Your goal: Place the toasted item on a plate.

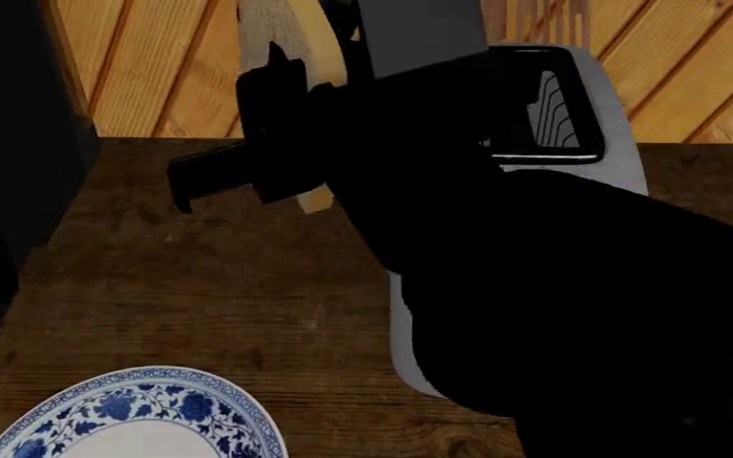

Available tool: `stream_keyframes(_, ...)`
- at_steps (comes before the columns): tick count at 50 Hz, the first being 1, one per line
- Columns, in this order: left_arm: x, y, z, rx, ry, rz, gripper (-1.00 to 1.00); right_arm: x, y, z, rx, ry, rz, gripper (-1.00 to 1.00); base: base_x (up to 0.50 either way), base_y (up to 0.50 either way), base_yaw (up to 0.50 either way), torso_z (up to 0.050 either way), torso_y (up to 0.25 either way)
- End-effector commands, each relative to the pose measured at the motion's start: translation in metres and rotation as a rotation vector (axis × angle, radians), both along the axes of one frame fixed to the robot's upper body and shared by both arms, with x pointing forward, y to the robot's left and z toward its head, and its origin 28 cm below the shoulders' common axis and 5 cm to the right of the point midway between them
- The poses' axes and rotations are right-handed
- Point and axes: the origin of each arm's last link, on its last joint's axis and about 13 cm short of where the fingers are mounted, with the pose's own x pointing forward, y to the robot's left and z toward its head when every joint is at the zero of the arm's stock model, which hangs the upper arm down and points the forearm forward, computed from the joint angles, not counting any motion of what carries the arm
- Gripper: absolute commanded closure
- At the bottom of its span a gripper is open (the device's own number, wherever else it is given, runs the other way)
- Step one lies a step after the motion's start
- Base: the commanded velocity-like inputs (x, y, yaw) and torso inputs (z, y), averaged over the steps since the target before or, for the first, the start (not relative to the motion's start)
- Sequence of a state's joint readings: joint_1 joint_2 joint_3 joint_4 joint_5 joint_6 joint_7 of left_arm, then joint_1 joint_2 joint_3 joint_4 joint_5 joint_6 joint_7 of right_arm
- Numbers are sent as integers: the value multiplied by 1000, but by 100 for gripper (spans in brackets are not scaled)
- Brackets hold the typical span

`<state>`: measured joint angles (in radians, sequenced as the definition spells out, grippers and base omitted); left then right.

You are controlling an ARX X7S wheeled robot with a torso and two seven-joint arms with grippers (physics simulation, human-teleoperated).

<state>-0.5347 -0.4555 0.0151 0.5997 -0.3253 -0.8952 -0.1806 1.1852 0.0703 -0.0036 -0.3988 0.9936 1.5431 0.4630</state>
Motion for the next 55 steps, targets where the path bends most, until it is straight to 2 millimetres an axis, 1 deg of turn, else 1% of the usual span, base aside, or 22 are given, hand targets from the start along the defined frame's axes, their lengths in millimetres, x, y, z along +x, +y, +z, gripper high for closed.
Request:
stream_keyframes(1,-12,12,1,16,-8,93,-100,-24,13,-17,69,54,120,100,0,0,3,0,0)
stream_keyframes(8,-15,14,2,17,-6,104,-100,-28,17,-27,149,137,177,100,0,0,1,0,0)
stream_keyframes(11,-16,14,1,21,-2,105,-100,-26,18,-36,182,179,177,100,0,0,0,0,0)
stream_keyframes(12,-16,14,2,24,0,104,-100,-28,19,-38,190,191,203,100,0,0,0,0,0)
stream_keyframes(17,-16,15,3,26,1,106,-100,-29,20,-46,224,218,195,100,0,0,0,0,0)
stream_keyframes(18,-16,14,3,29,0,105,-100,-32,21,-46,237,227,223,100,0,0,0,0,0)
stream_keyframes(20,-16,15,4,28,-1,108,-100,-37,22,-50,244,230,222,100,0,0,0,0,0)
stream_keyframes(25,-18,16,2,26,-3,111,-100,-53,29,-64,248,250,236,100,0,0,0,0,0)
stream_keyframes(29,-19,17,2,27,1,114,-100,-60,31,-68,261,266,257,100,0,0,0,0,0)
stream_keyframes(37,-20,17,2,27,-3,120,-100,-83,37,-81,255,312,314,100,0,0,0,0,0)
stream_keyframes(44,-20,17,3,27,-6,118,-100,-88,38,-85,261,327,303,100,0,0,0,0,0)
stream_keyframes(46,-19,17,3,29,-4,119,-100,-92,39,-89,256,333,312,100,0,0,0,0,0)
stream_keyframes(48,-19,16,4,28,-6,118,-100,-91,38,-91,268,342,307,100,0,0,0,0,0)
stream_keyframes(55,-18,16,4,28,-7,117,-100,-100,45,-98,304,362,355,100,0,0,0,0,0)
